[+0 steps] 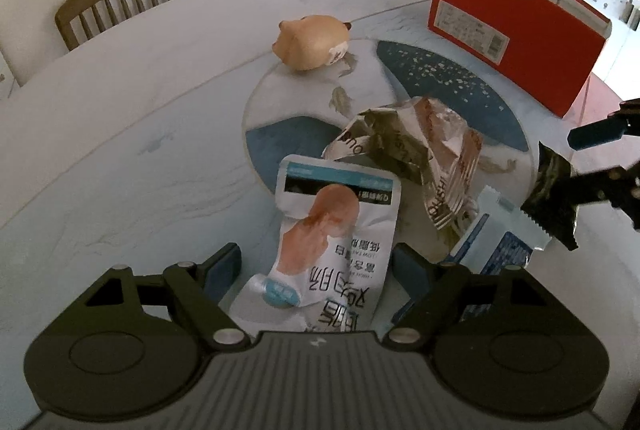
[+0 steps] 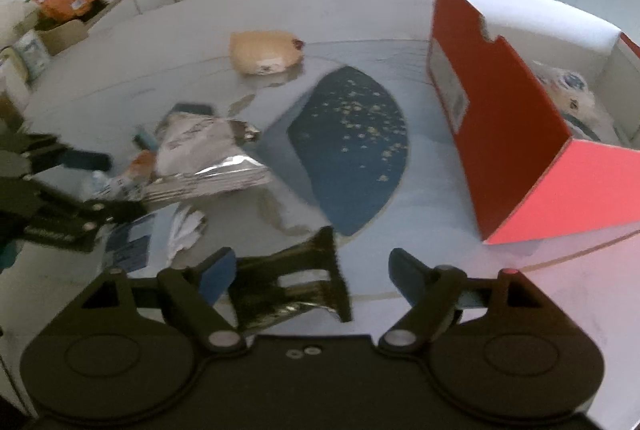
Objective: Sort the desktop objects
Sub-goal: 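Grasp the dark foil snack packet with the right tool while the left tool grasps the white sausage packet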
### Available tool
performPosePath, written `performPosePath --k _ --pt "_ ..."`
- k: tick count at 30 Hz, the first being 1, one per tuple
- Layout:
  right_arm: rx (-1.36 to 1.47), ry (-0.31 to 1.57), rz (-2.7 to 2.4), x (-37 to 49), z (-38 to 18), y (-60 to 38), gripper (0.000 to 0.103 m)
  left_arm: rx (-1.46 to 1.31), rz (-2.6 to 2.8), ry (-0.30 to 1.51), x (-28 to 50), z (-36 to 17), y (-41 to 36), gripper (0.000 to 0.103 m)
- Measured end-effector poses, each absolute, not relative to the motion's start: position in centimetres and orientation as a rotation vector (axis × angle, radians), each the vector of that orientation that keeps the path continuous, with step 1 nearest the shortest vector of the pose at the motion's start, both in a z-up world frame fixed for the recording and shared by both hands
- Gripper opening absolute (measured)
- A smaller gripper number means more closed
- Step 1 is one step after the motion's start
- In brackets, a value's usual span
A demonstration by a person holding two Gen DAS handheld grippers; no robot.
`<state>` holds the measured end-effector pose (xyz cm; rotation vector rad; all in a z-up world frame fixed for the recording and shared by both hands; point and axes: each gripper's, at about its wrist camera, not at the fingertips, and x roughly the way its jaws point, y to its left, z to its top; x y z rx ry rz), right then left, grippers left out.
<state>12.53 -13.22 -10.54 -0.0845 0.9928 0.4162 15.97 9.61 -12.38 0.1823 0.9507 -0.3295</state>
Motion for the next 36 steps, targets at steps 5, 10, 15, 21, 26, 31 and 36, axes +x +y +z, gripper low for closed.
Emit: performPosePath --k 5,10,15,21,26,31,36 --pt "-0.171 0.966 0.507 11.9 -10.6 -12.6 0.087 0.185 -0.341 0.929 16.1 -12.5 9.3 0.083" --pt "-0.183 0.992 0.522 12.1 -11.6 -12.6 0.080 0.184 -0.338 0.922 16.1 -12.5 9.0 0.081" --pt "-0.194 0.997 0.527 11.7 -12.1 -12.4 0.072 0.193 -0.354 0.912 16.0 -12.2 8.8 0.062" --pt "-0.202 0.993 0.529 11.7 -11.9 -12.4 0.058 0.191 -0.337 0.919 16.5 -12.1 8.3 0.059" --pt "-0.222 0.980 0.507 11.6 -11.4 -12.5 0.054 0.188 -0.313 0.931 16.6 -11.9 8.0 0.058" --pt "-0.219 0.963 0.501 11.5 -10.4 -12.9 0.054 0.158 -0.291 0.940 16.4 -11.0 8.3 0.058" --pt "-0.201 0.941 0.502 11.5 -9.2 -13.4 0.054 0.138 -0.269 0.938 15.7 -9.5 8.4 0.058"
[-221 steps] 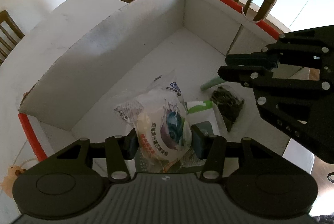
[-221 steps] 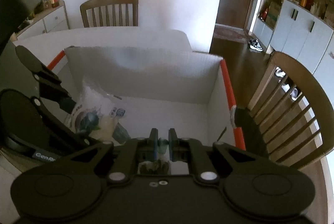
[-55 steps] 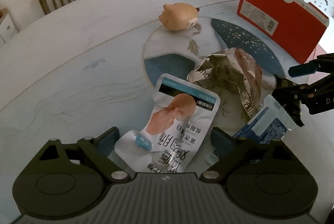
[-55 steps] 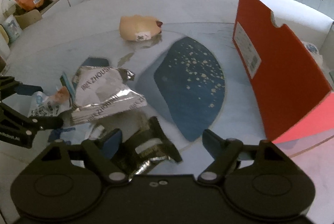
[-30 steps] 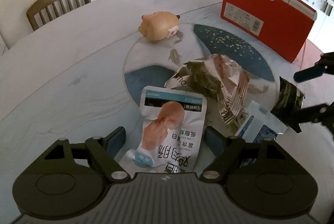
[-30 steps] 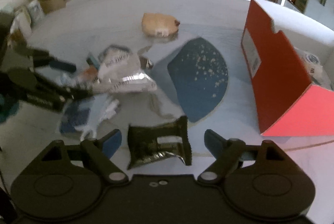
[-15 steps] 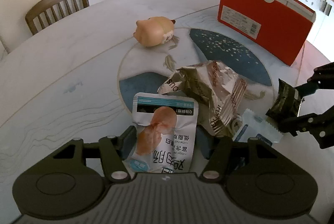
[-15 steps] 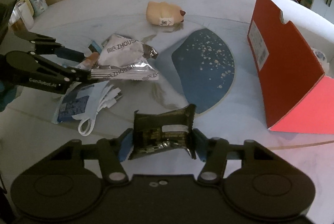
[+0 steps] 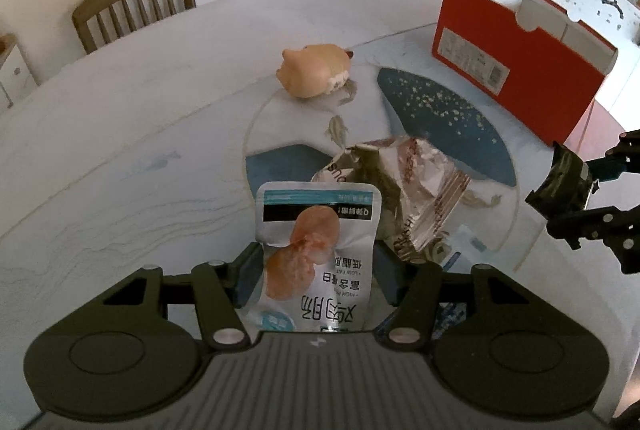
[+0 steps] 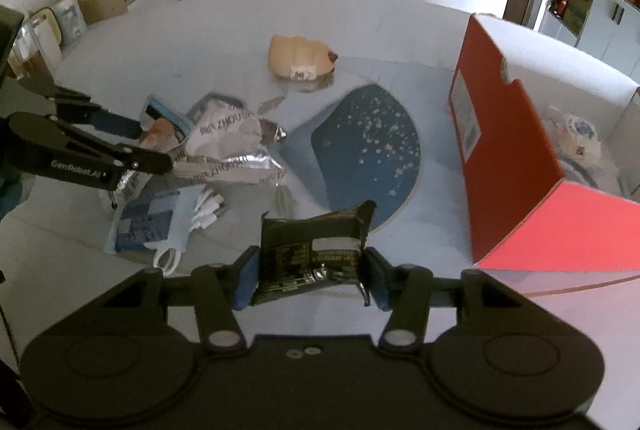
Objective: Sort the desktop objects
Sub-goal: 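Grasp the dark foil snack packet with the right tool while the left tool grasps the white sausage packet, then carry the dark packet and white sausage packet over the red shoebox with both tools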
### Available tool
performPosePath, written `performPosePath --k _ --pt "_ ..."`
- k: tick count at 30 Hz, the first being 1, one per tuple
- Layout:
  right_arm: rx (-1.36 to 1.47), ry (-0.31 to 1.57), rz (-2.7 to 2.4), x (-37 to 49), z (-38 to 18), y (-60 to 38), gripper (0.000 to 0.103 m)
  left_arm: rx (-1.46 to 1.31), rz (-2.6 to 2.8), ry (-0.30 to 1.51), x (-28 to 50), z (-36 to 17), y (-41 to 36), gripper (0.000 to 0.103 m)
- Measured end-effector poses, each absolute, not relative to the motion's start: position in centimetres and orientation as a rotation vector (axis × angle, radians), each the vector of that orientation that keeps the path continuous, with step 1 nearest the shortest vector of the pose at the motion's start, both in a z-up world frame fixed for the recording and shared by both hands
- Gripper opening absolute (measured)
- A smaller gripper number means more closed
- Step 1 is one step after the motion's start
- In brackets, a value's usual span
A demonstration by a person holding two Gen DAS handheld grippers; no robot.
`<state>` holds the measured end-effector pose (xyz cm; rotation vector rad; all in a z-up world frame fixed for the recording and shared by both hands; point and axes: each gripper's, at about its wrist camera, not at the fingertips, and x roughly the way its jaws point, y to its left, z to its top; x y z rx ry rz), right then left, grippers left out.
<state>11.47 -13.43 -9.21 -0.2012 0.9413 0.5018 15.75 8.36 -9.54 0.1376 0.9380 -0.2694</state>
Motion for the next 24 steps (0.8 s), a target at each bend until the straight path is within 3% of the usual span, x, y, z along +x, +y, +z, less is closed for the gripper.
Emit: performPosePath --k 24 --pt "-0.102 0.830 0.524 9.4 -2.4 -18.5 0.053 0.078 -0.206 0.891 10.1 -0.6 6.4 0.058"
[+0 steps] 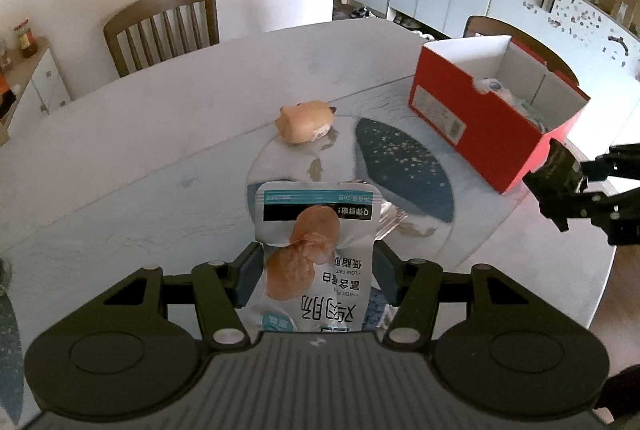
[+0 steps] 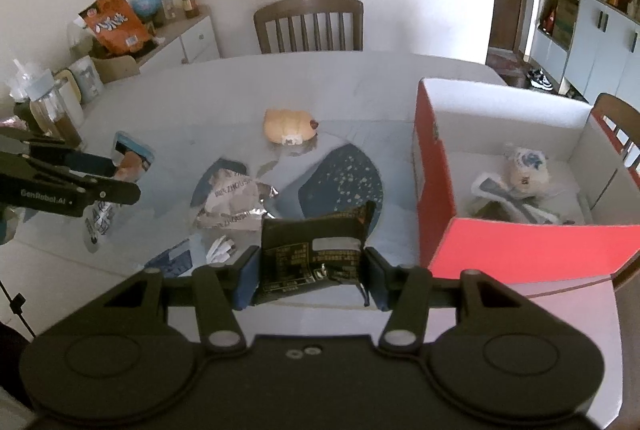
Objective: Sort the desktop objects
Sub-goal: 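Carry the dark packet and white sausage packet over the red shoebox with both tools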
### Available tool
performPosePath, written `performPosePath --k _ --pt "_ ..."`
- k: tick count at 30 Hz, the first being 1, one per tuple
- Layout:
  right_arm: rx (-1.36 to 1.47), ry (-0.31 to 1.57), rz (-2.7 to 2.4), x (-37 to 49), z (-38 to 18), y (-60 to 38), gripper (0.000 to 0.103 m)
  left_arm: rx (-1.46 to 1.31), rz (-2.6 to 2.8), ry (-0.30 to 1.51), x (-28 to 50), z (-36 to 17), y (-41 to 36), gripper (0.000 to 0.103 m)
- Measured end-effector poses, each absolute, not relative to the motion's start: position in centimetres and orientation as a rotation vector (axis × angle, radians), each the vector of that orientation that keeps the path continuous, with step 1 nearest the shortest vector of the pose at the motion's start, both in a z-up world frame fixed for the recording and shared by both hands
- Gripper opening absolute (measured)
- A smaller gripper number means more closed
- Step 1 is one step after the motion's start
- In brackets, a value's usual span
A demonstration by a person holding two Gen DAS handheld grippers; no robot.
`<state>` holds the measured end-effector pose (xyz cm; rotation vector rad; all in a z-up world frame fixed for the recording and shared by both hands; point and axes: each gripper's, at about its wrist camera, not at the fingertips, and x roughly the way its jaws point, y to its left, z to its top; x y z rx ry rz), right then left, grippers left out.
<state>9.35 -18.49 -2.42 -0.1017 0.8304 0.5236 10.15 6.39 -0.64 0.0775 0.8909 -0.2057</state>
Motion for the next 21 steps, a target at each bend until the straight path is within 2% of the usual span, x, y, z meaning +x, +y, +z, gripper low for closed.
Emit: performPosePath --k 21 --pt "-0.082 0.761 0.534 10.1 1.8 -25.1 0.054 0.137 -0.274 0.838 10.5 3.9 -3.3 0.058"
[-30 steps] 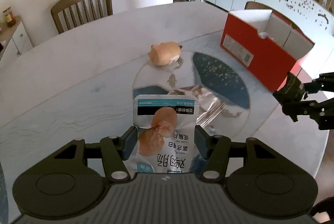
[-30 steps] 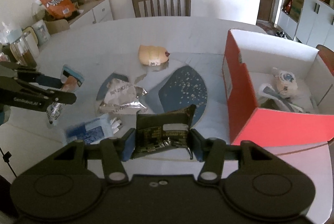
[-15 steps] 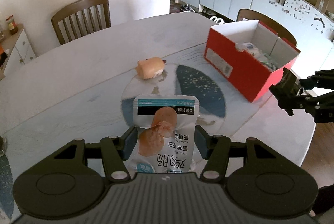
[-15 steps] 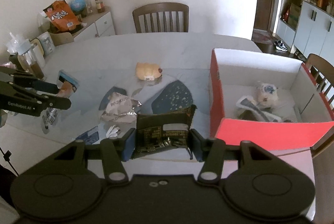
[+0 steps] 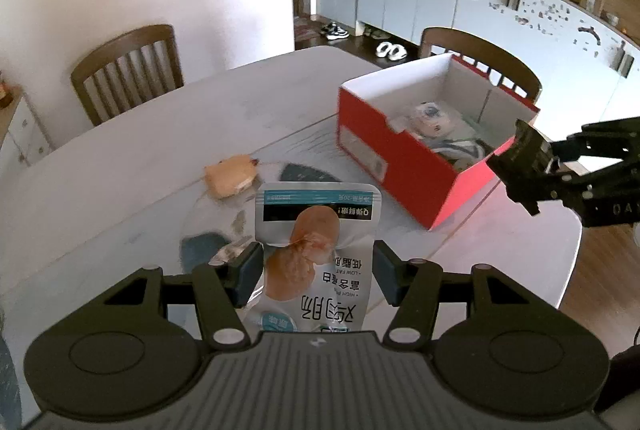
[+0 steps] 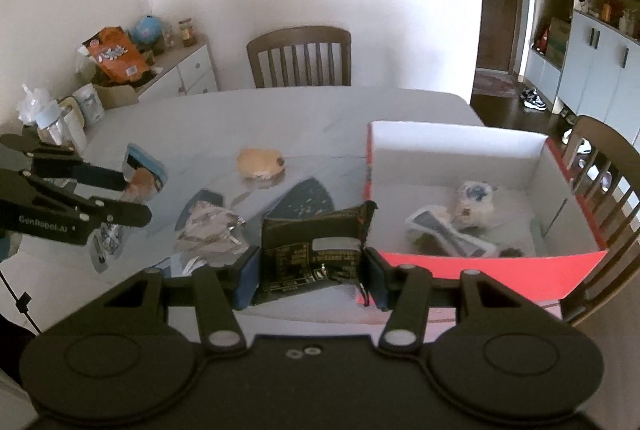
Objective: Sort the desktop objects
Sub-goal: 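Carry the dark packet and white sausage packet over the red shoebox with both tools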
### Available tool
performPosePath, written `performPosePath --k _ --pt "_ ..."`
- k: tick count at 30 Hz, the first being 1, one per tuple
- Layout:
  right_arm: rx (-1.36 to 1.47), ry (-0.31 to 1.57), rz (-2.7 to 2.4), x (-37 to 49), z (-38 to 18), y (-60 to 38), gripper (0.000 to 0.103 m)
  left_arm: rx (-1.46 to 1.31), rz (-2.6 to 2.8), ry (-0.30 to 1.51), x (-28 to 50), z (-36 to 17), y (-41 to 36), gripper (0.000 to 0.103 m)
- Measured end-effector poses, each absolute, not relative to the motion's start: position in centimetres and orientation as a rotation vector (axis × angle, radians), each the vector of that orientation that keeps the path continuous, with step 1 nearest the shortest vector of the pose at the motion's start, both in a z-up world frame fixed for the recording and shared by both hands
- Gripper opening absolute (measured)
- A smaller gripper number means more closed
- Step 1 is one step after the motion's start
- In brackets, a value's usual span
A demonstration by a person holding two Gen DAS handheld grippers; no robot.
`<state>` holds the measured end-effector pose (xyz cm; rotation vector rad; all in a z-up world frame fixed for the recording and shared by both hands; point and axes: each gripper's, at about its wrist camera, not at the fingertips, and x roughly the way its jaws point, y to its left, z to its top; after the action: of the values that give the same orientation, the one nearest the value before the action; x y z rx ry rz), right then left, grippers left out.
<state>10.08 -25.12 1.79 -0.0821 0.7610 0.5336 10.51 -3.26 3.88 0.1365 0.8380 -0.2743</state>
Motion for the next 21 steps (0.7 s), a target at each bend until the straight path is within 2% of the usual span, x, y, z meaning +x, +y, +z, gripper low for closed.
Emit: performPosePath --k 21 --pt "-0.099 0.737 0.524 15.3 2.8 -32.6 0.053 0.151 -0.357 0.826 17.1 5.0 -13.6 0.058"
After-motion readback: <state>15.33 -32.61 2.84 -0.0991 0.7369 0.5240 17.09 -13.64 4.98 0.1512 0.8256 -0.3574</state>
